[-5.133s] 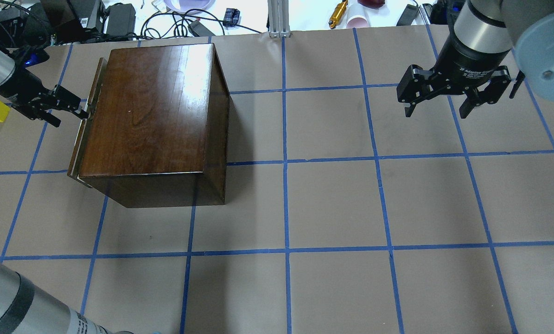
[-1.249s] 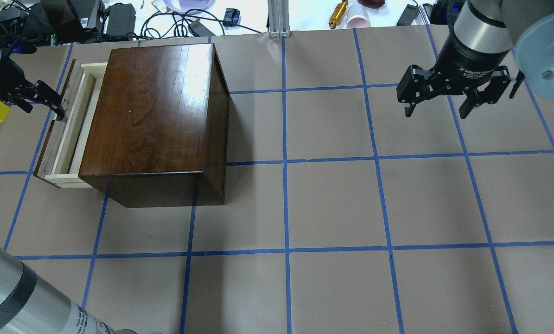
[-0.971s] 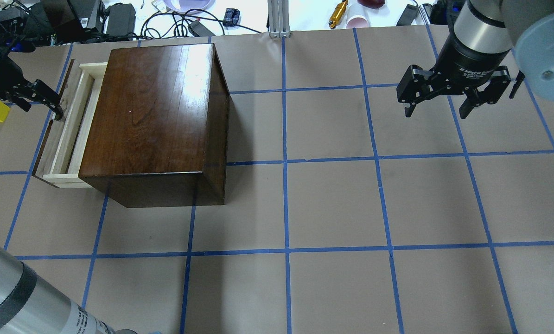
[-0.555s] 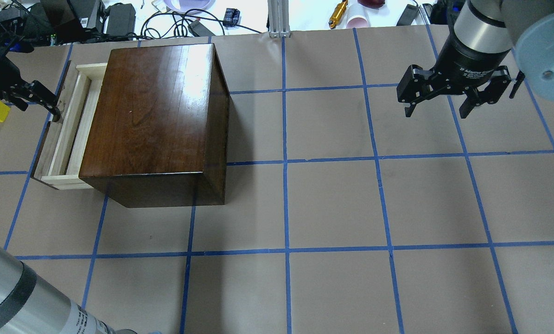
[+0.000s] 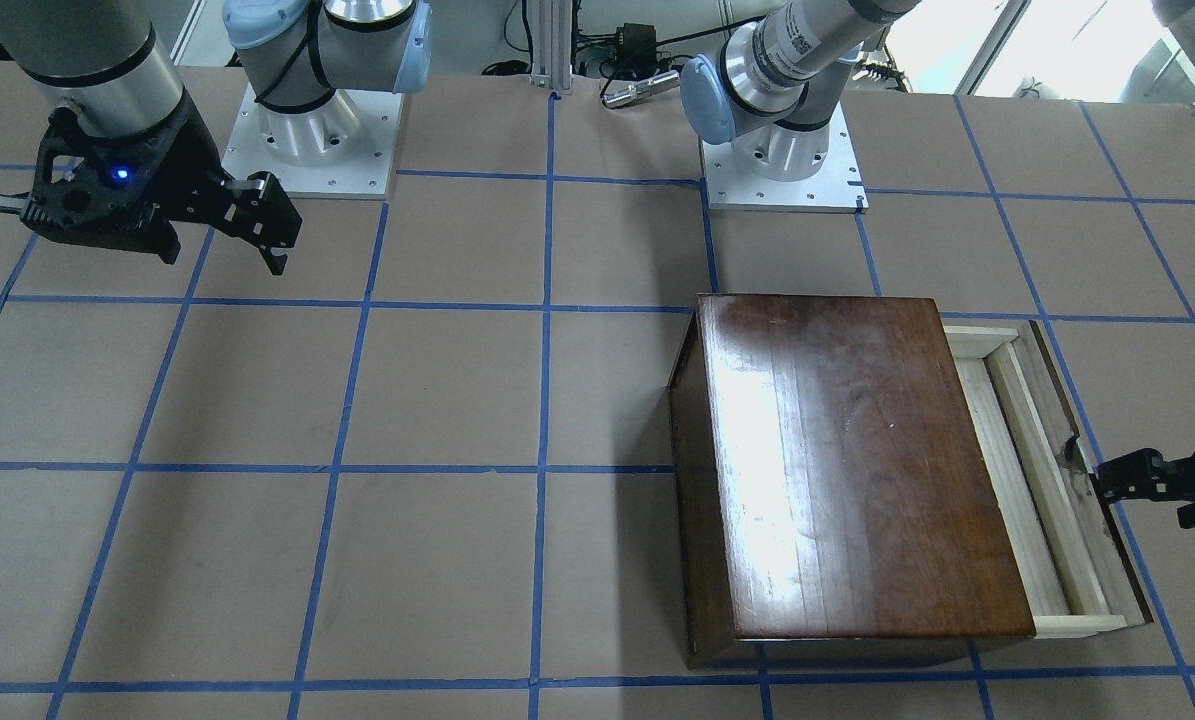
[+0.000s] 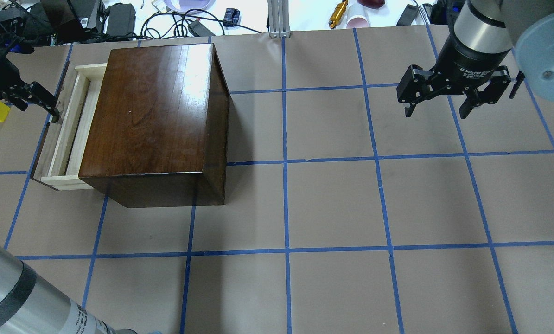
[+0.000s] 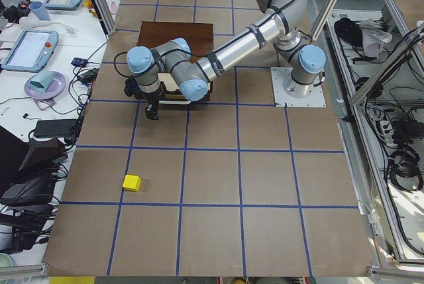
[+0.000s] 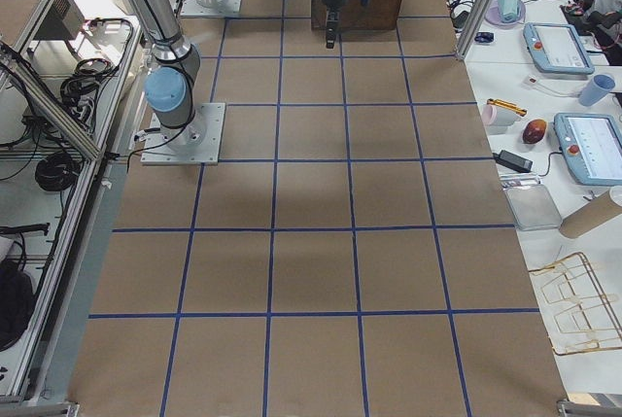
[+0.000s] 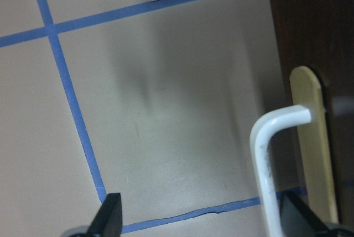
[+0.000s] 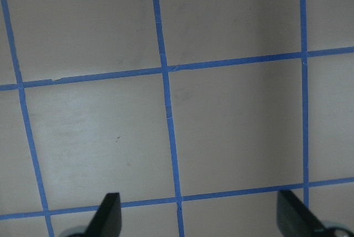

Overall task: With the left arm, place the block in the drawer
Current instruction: 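Release the handle and move the left gripper over the yellow cube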

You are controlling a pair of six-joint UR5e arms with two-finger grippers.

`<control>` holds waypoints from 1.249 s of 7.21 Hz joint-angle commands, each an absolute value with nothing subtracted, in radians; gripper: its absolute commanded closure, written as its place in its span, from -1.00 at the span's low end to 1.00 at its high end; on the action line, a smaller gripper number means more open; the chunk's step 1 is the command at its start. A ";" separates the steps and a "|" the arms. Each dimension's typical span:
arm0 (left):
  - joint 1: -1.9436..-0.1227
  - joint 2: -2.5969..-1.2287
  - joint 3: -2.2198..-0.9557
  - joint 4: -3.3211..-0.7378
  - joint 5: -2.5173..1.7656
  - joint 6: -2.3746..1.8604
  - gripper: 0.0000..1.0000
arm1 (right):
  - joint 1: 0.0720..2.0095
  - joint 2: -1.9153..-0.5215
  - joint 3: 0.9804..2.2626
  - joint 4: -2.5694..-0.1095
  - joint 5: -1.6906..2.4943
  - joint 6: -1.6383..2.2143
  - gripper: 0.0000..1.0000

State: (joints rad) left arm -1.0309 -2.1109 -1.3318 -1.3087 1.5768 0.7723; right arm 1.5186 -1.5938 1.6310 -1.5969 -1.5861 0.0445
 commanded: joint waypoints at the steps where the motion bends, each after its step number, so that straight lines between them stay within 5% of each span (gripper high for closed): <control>1: -1.009 -2.115 -1.330 -1.301 1.575 0.785 -1.00 | 1.519 -1.594 1.631 -1.597 -1.586 0.044 -1.00; 9: -1.008 -2.083 -1.327 -1.302 1.580 0.779 -1.00 | 1.519 -1.594 1.631 -1.597 -1.586 0.044 -1.00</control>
